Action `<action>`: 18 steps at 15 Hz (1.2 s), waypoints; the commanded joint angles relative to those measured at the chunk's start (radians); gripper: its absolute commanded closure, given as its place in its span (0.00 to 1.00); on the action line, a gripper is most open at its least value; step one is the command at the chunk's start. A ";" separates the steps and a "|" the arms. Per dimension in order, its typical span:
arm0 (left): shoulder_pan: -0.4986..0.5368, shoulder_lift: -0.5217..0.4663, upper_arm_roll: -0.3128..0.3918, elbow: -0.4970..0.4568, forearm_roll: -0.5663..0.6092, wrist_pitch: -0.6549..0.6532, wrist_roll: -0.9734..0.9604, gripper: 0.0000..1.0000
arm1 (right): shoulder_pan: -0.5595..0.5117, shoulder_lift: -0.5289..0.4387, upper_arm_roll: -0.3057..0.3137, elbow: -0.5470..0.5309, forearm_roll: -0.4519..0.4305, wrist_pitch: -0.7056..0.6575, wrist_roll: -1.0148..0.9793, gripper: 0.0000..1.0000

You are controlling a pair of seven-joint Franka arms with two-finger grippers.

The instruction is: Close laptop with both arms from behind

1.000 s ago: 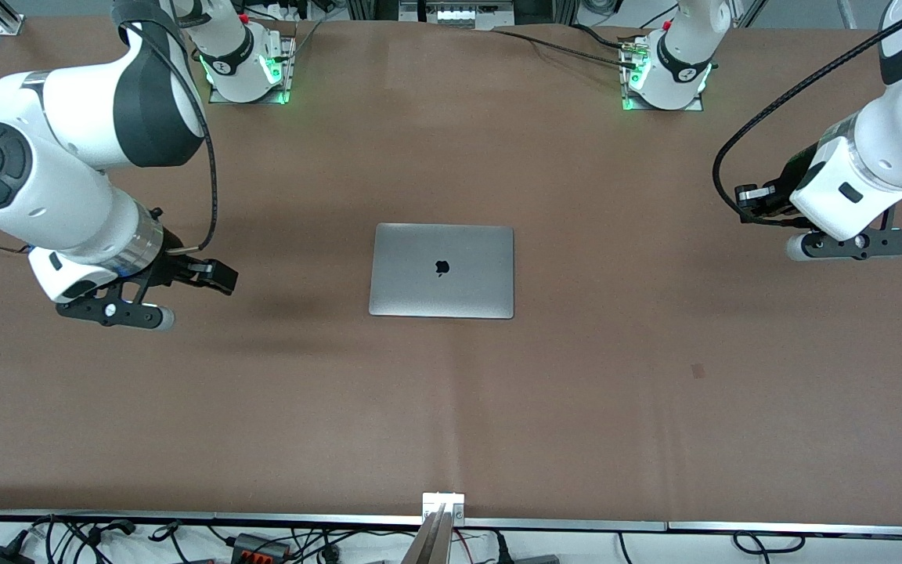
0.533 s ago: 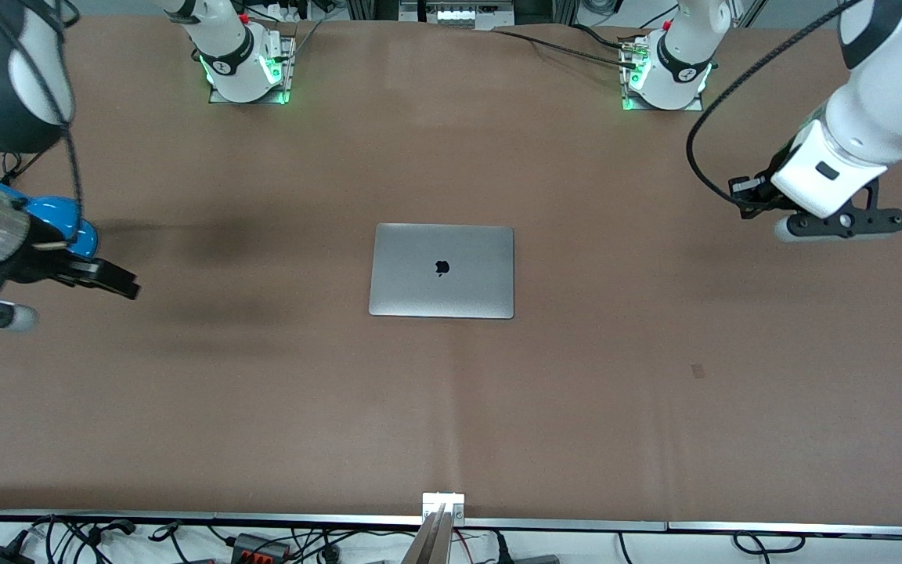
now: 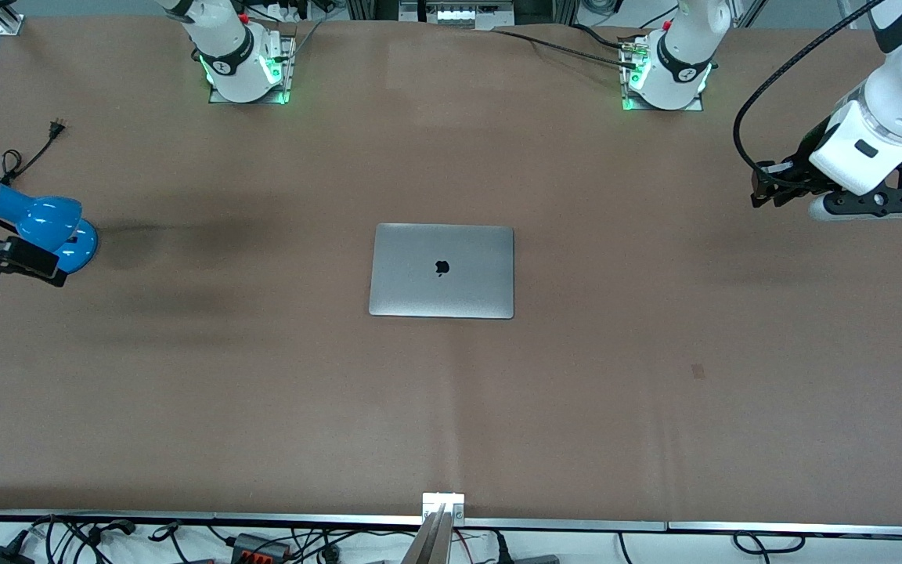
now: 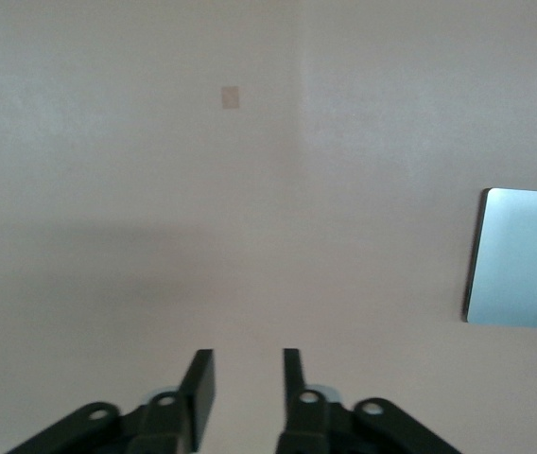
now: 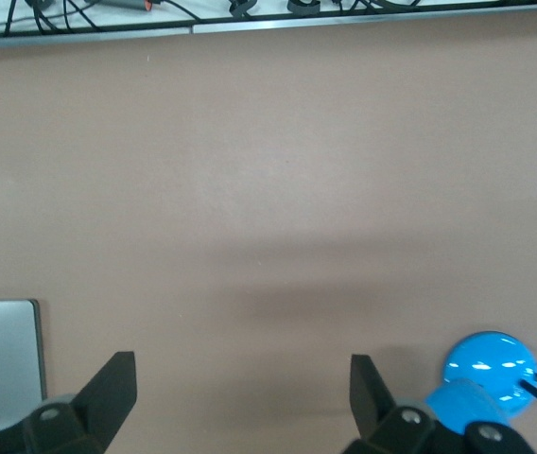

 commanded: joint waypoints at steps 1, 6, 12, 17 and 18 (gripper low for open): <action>-0.013 0.001 0.018 0.000 -0.013 0.029 0.011 0.00 | -0.010 -0.082 0.019 -0.090 -0.032 -0.016 -0.038 0.00; -0.013 -0.008 0.038 0.000 -0.013 0.017 0.011 0.00 | -0.009 -0.227 0.019 -0.324 -0.052 0.091 -0.039 0.00; -0.014 -0.016 0.046 0.005 -0.013 -0.031 0.008 0.00 | -0.005 -0.281 0.019 -0.388 -0.053 0.090 -0.040 0.00; -0.011 0.012 0.039 0.049 -0.007 -0.085 0.019 0.00 | -0.001 -0.267 0.029 -0.360 -0.058 0.084 -0.028 0.00; -0.011 0.012 0.035 0.052 -0.007 -0.086 0.019 0.00 | -0.002 -0.267 0.029 -0.360 -0.058 0.081 -0.029 0.00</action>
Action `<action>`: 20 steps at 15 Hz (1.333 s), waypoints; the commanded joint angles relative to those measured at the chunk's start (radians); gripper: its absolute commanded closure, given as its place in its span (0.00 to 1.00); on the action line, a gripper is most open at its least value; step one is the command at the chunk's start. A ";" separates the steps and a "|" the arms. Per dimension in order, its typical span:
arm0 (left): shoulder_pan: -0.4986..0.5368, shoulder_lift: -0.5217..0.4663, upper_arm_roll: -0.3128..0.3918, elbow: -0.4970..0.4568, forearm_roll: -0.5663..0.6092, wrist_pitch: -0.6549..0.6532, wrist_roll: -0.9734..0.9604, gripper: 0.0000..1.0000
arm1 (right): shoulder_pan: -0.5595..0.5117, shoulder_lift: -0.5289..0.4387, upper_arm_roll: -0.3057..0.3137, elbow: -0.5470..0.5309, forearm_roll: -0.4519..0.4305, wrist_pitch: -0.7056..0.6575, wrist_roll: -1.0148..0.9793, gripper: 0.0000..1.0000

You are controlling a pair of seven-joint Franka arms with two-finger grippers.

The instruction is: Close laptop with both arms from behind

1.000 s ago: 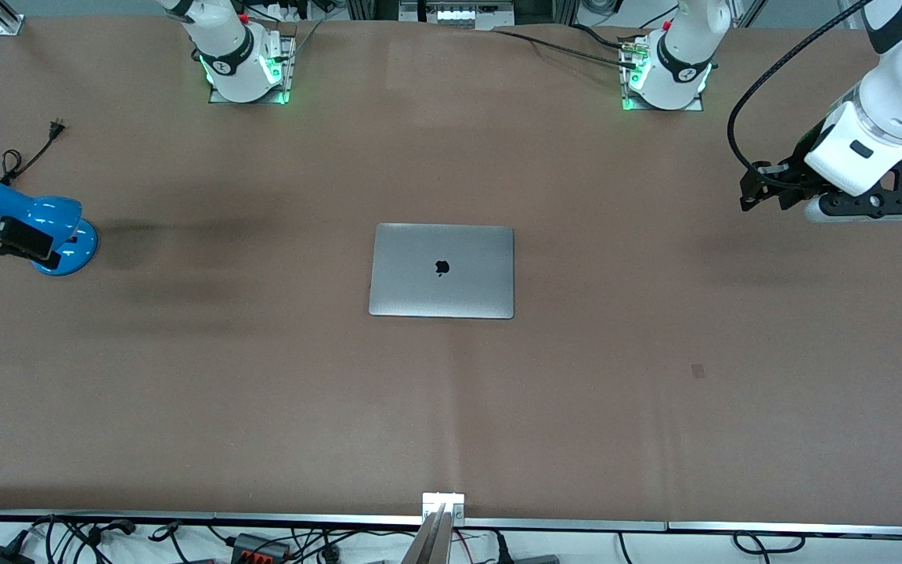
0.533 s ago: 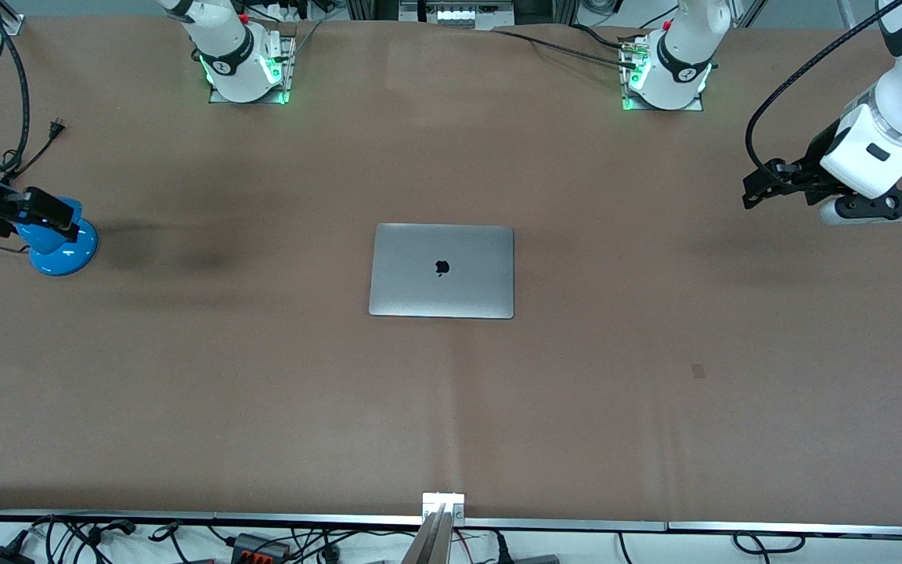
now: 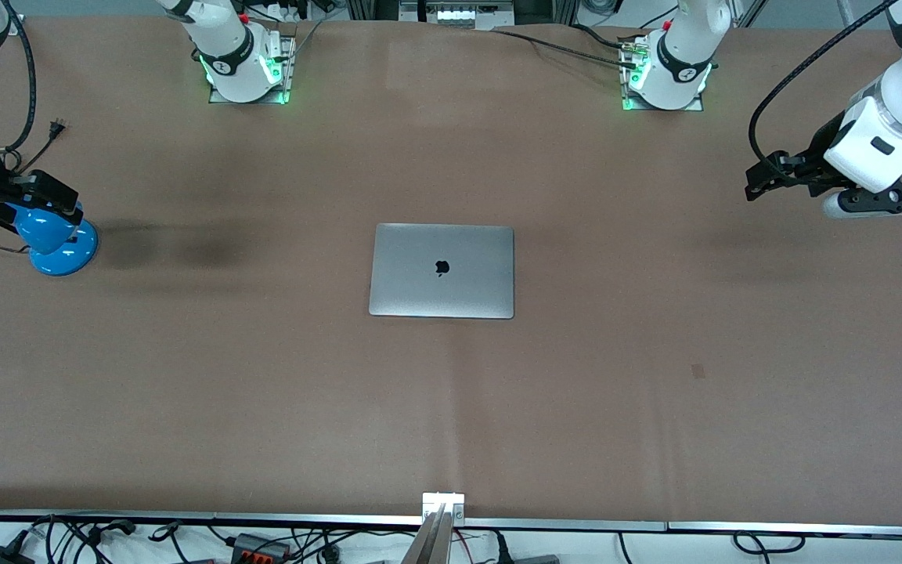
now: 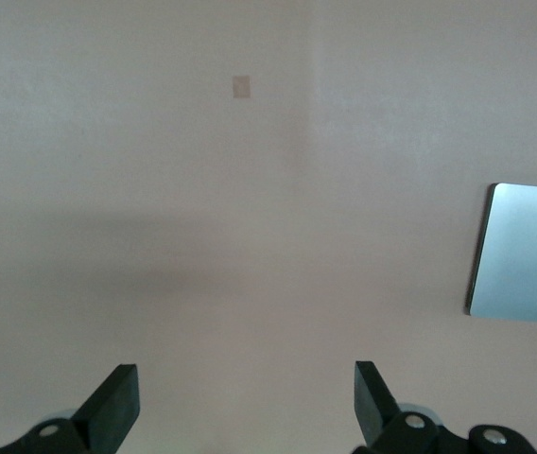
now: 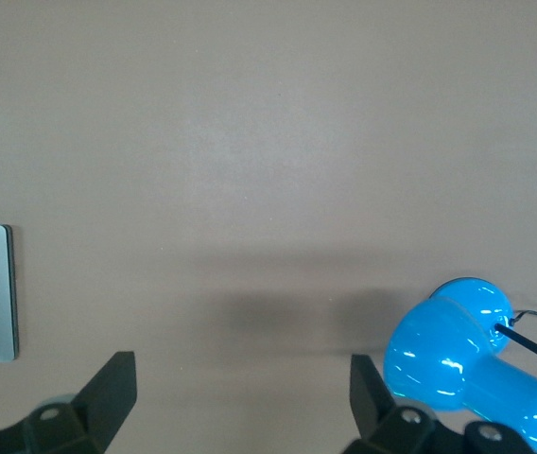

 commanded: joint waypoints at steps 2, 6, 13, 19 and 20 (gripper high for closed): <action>-0.003 0.014 0.003 0.031 -0.007 -0.027 0.022 0.00 | -0.008 -0.009 0.009 -0.001 -0.009 -0.004 -0.013 0.00; 0.002 0.014 0.003 0.031 -0.007 -0.027 0.023 0.00 | -0.005 -0.011 0.010 -0.001 -0.009 -0.005 -0.012 0.00; 0.003 0.018 0.001 0.045 -0.009 -0.029 0.023 0.00 | -0.055 -0.013 0.047 -0.003 0.001 -0.017 -0.010 0.00; 0.002 0.021 0.001 0.045 -0.009 -0.029 0.023 0.00 | -0.055 -0.023 0.047 -0.008 0.001 -0.067 -0.012 0.00; 0.002 0.021 0.001 0.045 -0.007 -0.029 0.023 0.00 | -0.055 -0.023 0.047 -0.008 0.001 -0.067 -0.010 0.00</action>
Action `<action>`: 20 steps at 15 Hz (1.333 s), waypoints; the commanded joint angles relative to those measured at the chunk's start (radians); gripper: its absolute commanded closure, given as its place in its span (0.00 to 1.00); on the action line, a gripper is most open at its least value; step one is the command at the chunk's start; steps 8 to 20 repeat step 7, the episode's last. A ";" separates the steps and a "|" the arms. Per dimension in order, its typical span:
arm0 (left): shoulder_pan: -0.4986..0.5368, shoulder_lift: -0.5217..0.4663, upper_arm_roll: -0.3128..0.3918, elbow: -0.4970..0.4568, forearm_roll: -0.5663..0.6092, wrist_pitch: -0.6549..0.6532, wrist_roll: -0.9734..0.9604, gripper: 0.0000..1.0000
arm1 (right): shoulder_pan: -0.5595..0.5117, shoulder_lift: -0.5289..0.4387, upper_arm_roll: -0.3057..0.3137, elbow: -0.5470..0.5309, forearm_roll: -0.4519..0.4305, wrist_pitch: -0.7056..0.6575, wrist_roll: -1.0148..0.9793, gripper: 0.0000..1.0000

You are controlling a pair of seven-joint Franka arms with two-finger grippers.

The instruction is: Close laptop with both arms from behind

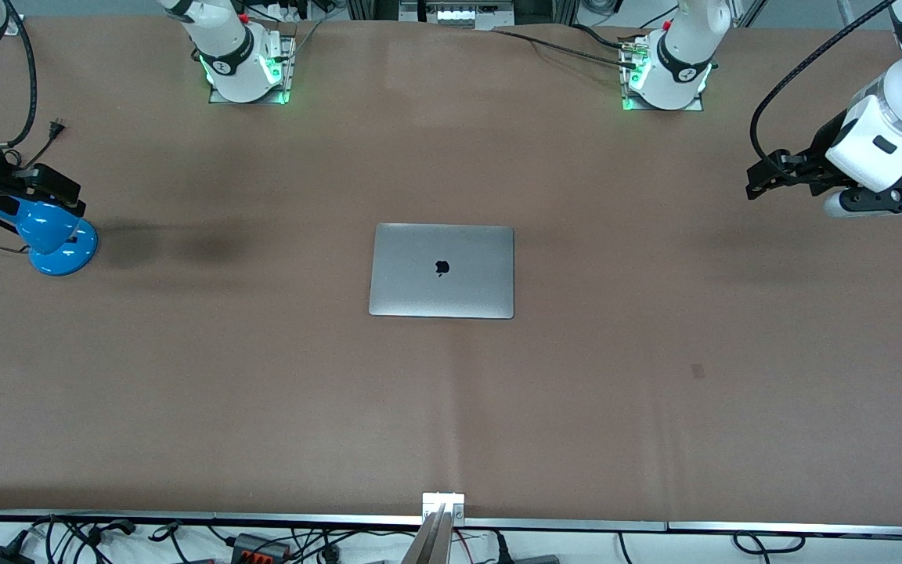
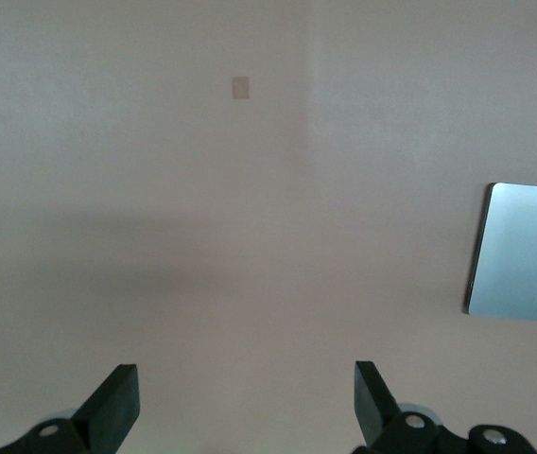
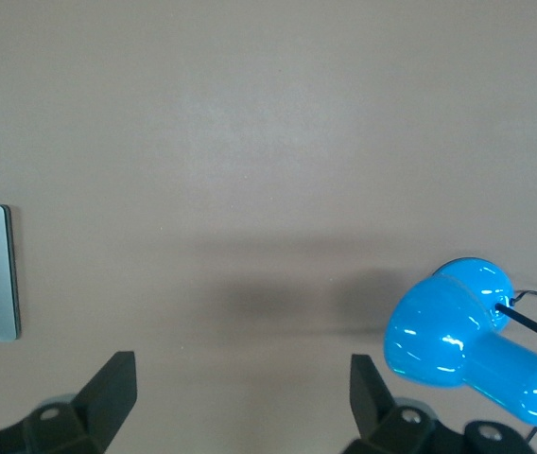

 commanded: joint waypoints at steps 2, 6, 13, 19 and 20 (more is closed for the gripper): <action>0.001 0.017 0.002 0.033 -0.009 -0.024 0.022 0.00 | -0.022 -0.018 0.020 -0.010 0.001 -0.010 -0.010 0.00; 0.003 0.017 0.002 0.033 -0.009 -0.024 0.022 0.00 | -0.020 -0.021 0.020 -0.013 0.001 -0.013 -0.010 0.00; 0.003 0.017 0.002 0.033 -0.009 -0.024 0.022 0.00 | -0.020 -0.021 0.022 -0.013 0.001 -0.013 -0.010 0.00; 0.003 0.017 0.002 0.033 -0.009 -0.024 0.022 0.00 | -0.020 -0.021 0.022 -0.013 0.001 -0.013 -0.010 0.00; 0.003 0.017 0.002 0.033 -0.009 -0.024 0.022 0.00 | -0.020 -0.021 0.022 -0.013 0.001 -0.013 -0.010 0.00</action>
